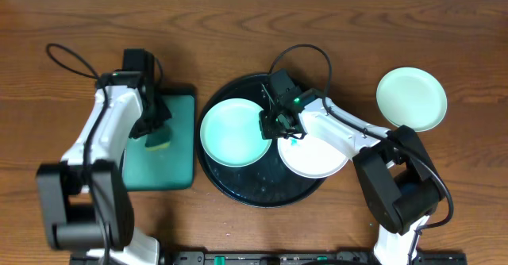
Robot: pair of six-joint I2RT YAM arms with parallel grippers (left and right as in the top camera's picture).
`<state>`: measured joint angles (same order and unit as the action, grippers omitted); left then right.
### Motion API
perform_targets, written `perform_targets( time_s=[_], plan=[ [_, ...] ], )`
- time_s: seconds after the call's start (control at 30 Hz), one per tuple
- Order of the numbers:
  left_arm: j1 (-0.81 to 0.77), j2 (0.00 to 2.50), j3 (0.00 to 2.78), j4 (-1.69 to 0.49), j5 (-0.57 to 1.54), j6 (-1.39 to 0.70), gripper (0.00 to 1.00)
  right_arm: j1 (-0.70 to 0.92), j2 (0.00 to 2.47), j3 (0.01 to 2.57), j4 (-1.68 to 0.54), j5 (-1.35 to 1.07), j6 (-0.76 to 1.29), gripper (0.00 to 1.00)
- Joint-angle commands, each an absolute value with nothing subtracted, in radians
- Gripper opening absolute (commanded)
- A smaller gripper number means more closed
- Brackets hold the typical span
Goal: Clean dirty plates on tray and stack at the side
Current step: 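Return the sponge to the water tray with the left gripper, then lift the mint-green plate with the right gripper and tilt it to drain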
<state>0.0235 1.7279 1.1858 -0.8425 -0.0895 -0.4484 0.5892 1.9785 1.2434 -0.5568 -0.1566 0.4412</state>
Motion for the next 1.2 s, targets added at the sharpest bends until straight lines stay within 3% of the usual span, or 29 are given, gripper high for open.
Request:
perform_targets(
  time_s=[0.0,0.23,0.27,0.33,0.43,0.73,0.8,1.17],
  plan=[
    [0.024,1.814,1.182,-0.822,-0.102,-0.423,0.09,0.611,2.045,1.182,-0.599,-0.162,0.421,0.02],
    [0.024,1.869,1.182,-0.786,-0.086,-0.422,0.12,0.611,2.045,1.182,-0.598,-0.162,0.421,0.01],
    [0.024,1.869,1.182,-0.784,-0.086,-0.422,0.17,0.611,2.045,1.182,-0.598,-0.162,0.421,0.02],
    [0.024,1.868,1.182,-0.785,-0.076,-0.423,0.48,0.611,2.045,1.182,-0.597,-0.162,0.421,0.02],
    [0.024,1.863,1.182,-0.792,-0.047,-0.423,0.63,0.611,2.045,1.182,-0.596,-0.162,0.421,0.02],
    [0.02,1.615,1.182,-0.868,-0.036,-0.463,0.68,0.611,2.045,1.182,-0.595,-0.162,0.421,0.02],
    [0.02,1.531,1.182,-0.91,-0.028,-0.471,0.8,0.611,2.042,1.182,-0.595,-0.163,0.421,0.01],
    [-0.002,1.233,1.182,-1.087,0.113,-0.472,0.8,0.525,1.919,1.185,-0.63,-0.319,0.411,0.01]
  ],
)
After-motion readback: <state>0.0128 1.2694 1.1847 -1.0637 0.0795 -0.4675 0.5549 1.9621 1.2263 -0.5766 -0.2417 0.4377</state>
